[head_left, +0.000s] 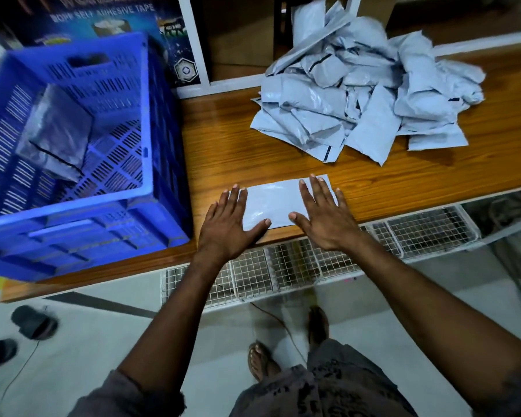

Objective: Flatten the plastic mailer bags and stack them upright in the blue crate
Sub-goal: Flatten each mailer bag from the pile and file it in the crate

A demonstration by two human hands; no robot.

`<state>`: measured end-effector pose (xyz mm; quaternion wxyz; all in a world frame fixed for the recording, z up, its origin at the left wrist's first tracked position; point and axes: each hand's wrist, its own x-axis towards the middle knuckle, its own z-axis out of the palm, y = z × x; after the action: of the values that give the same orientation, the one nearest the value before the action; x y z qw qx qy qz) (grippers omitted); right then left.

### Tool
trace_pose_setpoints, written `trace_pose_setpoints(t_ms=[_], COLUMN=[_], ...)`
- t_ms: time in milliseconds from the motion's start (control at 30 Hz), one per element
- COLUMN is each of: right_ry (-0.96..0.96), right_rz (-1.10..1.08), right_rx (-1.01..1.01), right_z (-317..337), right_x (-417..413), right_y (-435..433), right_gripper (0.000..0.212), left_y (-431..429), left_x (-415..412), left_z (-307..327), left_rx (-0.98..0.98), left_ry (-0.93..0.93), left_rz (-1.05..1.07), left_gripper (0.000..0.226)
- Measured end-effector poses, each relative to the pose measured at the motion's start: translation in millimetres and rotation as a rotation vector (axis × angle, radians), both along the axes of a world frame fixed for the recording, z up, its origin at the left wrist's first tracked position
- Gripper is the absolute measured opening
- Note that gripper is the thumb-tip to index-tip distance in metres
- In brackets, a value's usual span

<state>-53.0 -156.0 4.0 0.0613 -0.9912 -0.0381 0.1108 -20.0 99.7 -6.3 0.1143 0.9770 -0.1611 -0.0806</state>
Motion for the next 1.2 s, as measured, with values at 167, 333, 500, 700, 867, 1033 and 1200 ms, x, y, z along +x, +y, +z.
trace_pose_setpoints(t_ms=[167,333,500,700,867,1033,1200], right_ry=[-0.246,-0.337,-0.307,-0.317,-0.379,-0.261,-0.118], right_rz=[0.11,0.297,0.33,0.256,0.114,0.224,0.17], right_rx=[-0.007,0.06,-0.037,-0.028,0.138,0.154,0.145], right_z=[13,-5,-32,-24,-11,11,4], right_x=[-16,-39,-55,-55,-58,-21,12], right_y=[3,21,1,-24,-20,-7,12], right_gripper=[0.075,0.052,0.057,0.049,0.047,0.078,0.071], left_y=[12,-3,1,27,8,-17,-26], left_x=[-17,-43,-59,-77,-80,-52,-22], left_z=[4,-2,-23,-18,-3,9,0], left_rx=[-0.029,-0.099,0.017,-0.011,-0.103,-0.11,-0.059], left_ry=[-0.075,-0.358,-0.326,-0.268,-0.295,-0.205,-0.102], left_rz=[0.043,-0.29,-0.246,-0.149,-0.049,0.07,0.106], left_gripper=[0.108,0.065,0.053,0.051,0.055,0.069,0.068])
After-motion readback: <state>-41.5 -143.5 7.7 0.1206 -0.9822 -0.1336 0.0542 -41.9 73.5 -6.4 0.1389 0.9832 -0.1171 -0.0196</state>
